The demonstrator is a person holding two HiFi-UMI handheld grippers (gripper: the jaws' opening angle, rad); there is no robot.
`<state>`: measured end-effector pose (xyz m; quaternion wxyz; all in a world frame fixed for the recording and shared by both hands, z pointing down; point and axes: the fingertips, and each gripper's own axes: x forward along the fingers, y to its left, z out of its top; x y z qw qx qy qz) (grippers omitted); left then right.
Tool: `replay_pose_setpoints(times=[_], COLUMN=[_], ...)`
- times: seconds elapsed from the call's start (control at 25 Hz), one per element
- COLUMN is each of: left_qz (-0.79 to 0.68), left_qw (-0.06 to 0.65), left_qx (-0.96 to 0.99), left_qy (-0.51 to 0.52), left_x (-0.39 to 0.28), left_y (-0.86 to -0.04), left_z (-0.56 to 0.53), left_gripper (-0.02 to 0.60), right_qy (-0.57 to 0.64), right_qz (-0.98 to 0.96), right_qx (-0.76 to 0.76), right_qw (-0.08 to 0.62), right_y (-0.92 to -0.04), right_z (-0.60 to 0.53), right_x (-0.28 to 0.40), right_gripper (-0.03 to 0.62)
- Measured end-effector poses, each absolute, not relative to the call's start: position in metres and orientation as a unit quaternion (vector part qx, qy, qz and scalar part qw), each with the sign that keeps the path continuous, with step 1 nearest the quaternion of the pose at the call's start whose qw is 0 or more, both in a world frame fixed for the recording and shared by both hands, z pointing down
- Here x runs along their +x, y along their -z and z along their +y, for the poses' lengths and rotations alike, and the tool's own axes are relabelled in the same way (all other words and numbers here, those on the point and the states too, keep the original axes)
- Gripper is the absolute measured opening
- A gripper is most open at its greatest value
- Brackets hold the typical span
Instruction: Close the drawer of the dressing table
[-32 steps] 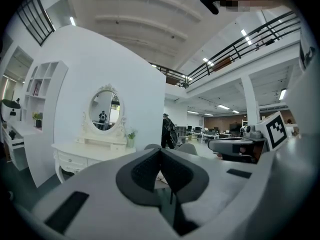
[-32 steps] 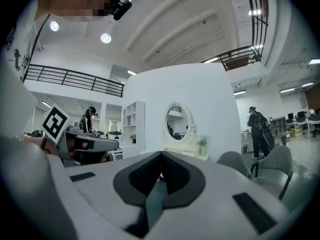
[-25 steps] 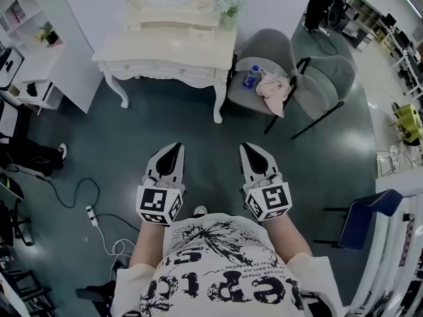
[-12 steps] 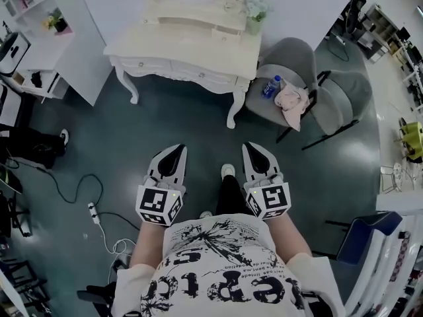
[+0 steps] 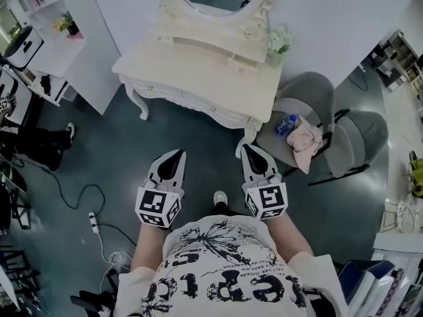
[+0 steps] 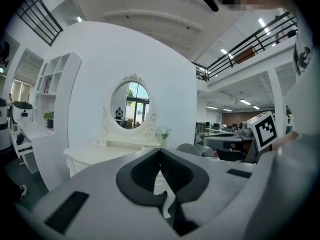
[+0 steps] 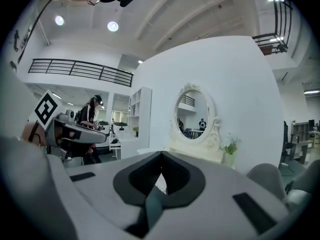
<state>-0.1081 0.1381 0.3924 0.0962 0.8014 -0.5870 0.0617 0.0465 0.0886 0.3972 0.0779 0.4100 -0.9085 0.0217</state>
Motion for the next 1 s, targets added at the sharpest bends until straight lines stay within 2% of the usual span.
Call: replay_pose_setpoints(times=[0.28,0.6,1.0], left_qz=[-0.609,-0.592,-0.522], left_qw=[0.081,0.101,0.111], left_qx=[0.787,0.796,0.843], left_qy=[-0.055,-0.073,-0.072], left_x=[-0.116,-0.107,-0.148], left_y=[-0.380,-0.399,-0.416], left_z=[0.014,-0.074,-0.215], left_gripper=[0.018,0.018,0.018], right_qy=[-0.003,-0.036,-0.054], right_qz=[-0.915,-0.905,-0.865], right_qx=[0.395,0.414,0.488], right_qw=[0.079,0.094,0.099], right_y=[-0.392,-0.415,-0.433], right_z=[-0.035,-0.124,-0.234], right_x=[0.043,0.055,0.022], right_gripper=[0.015,0.015,0.015])
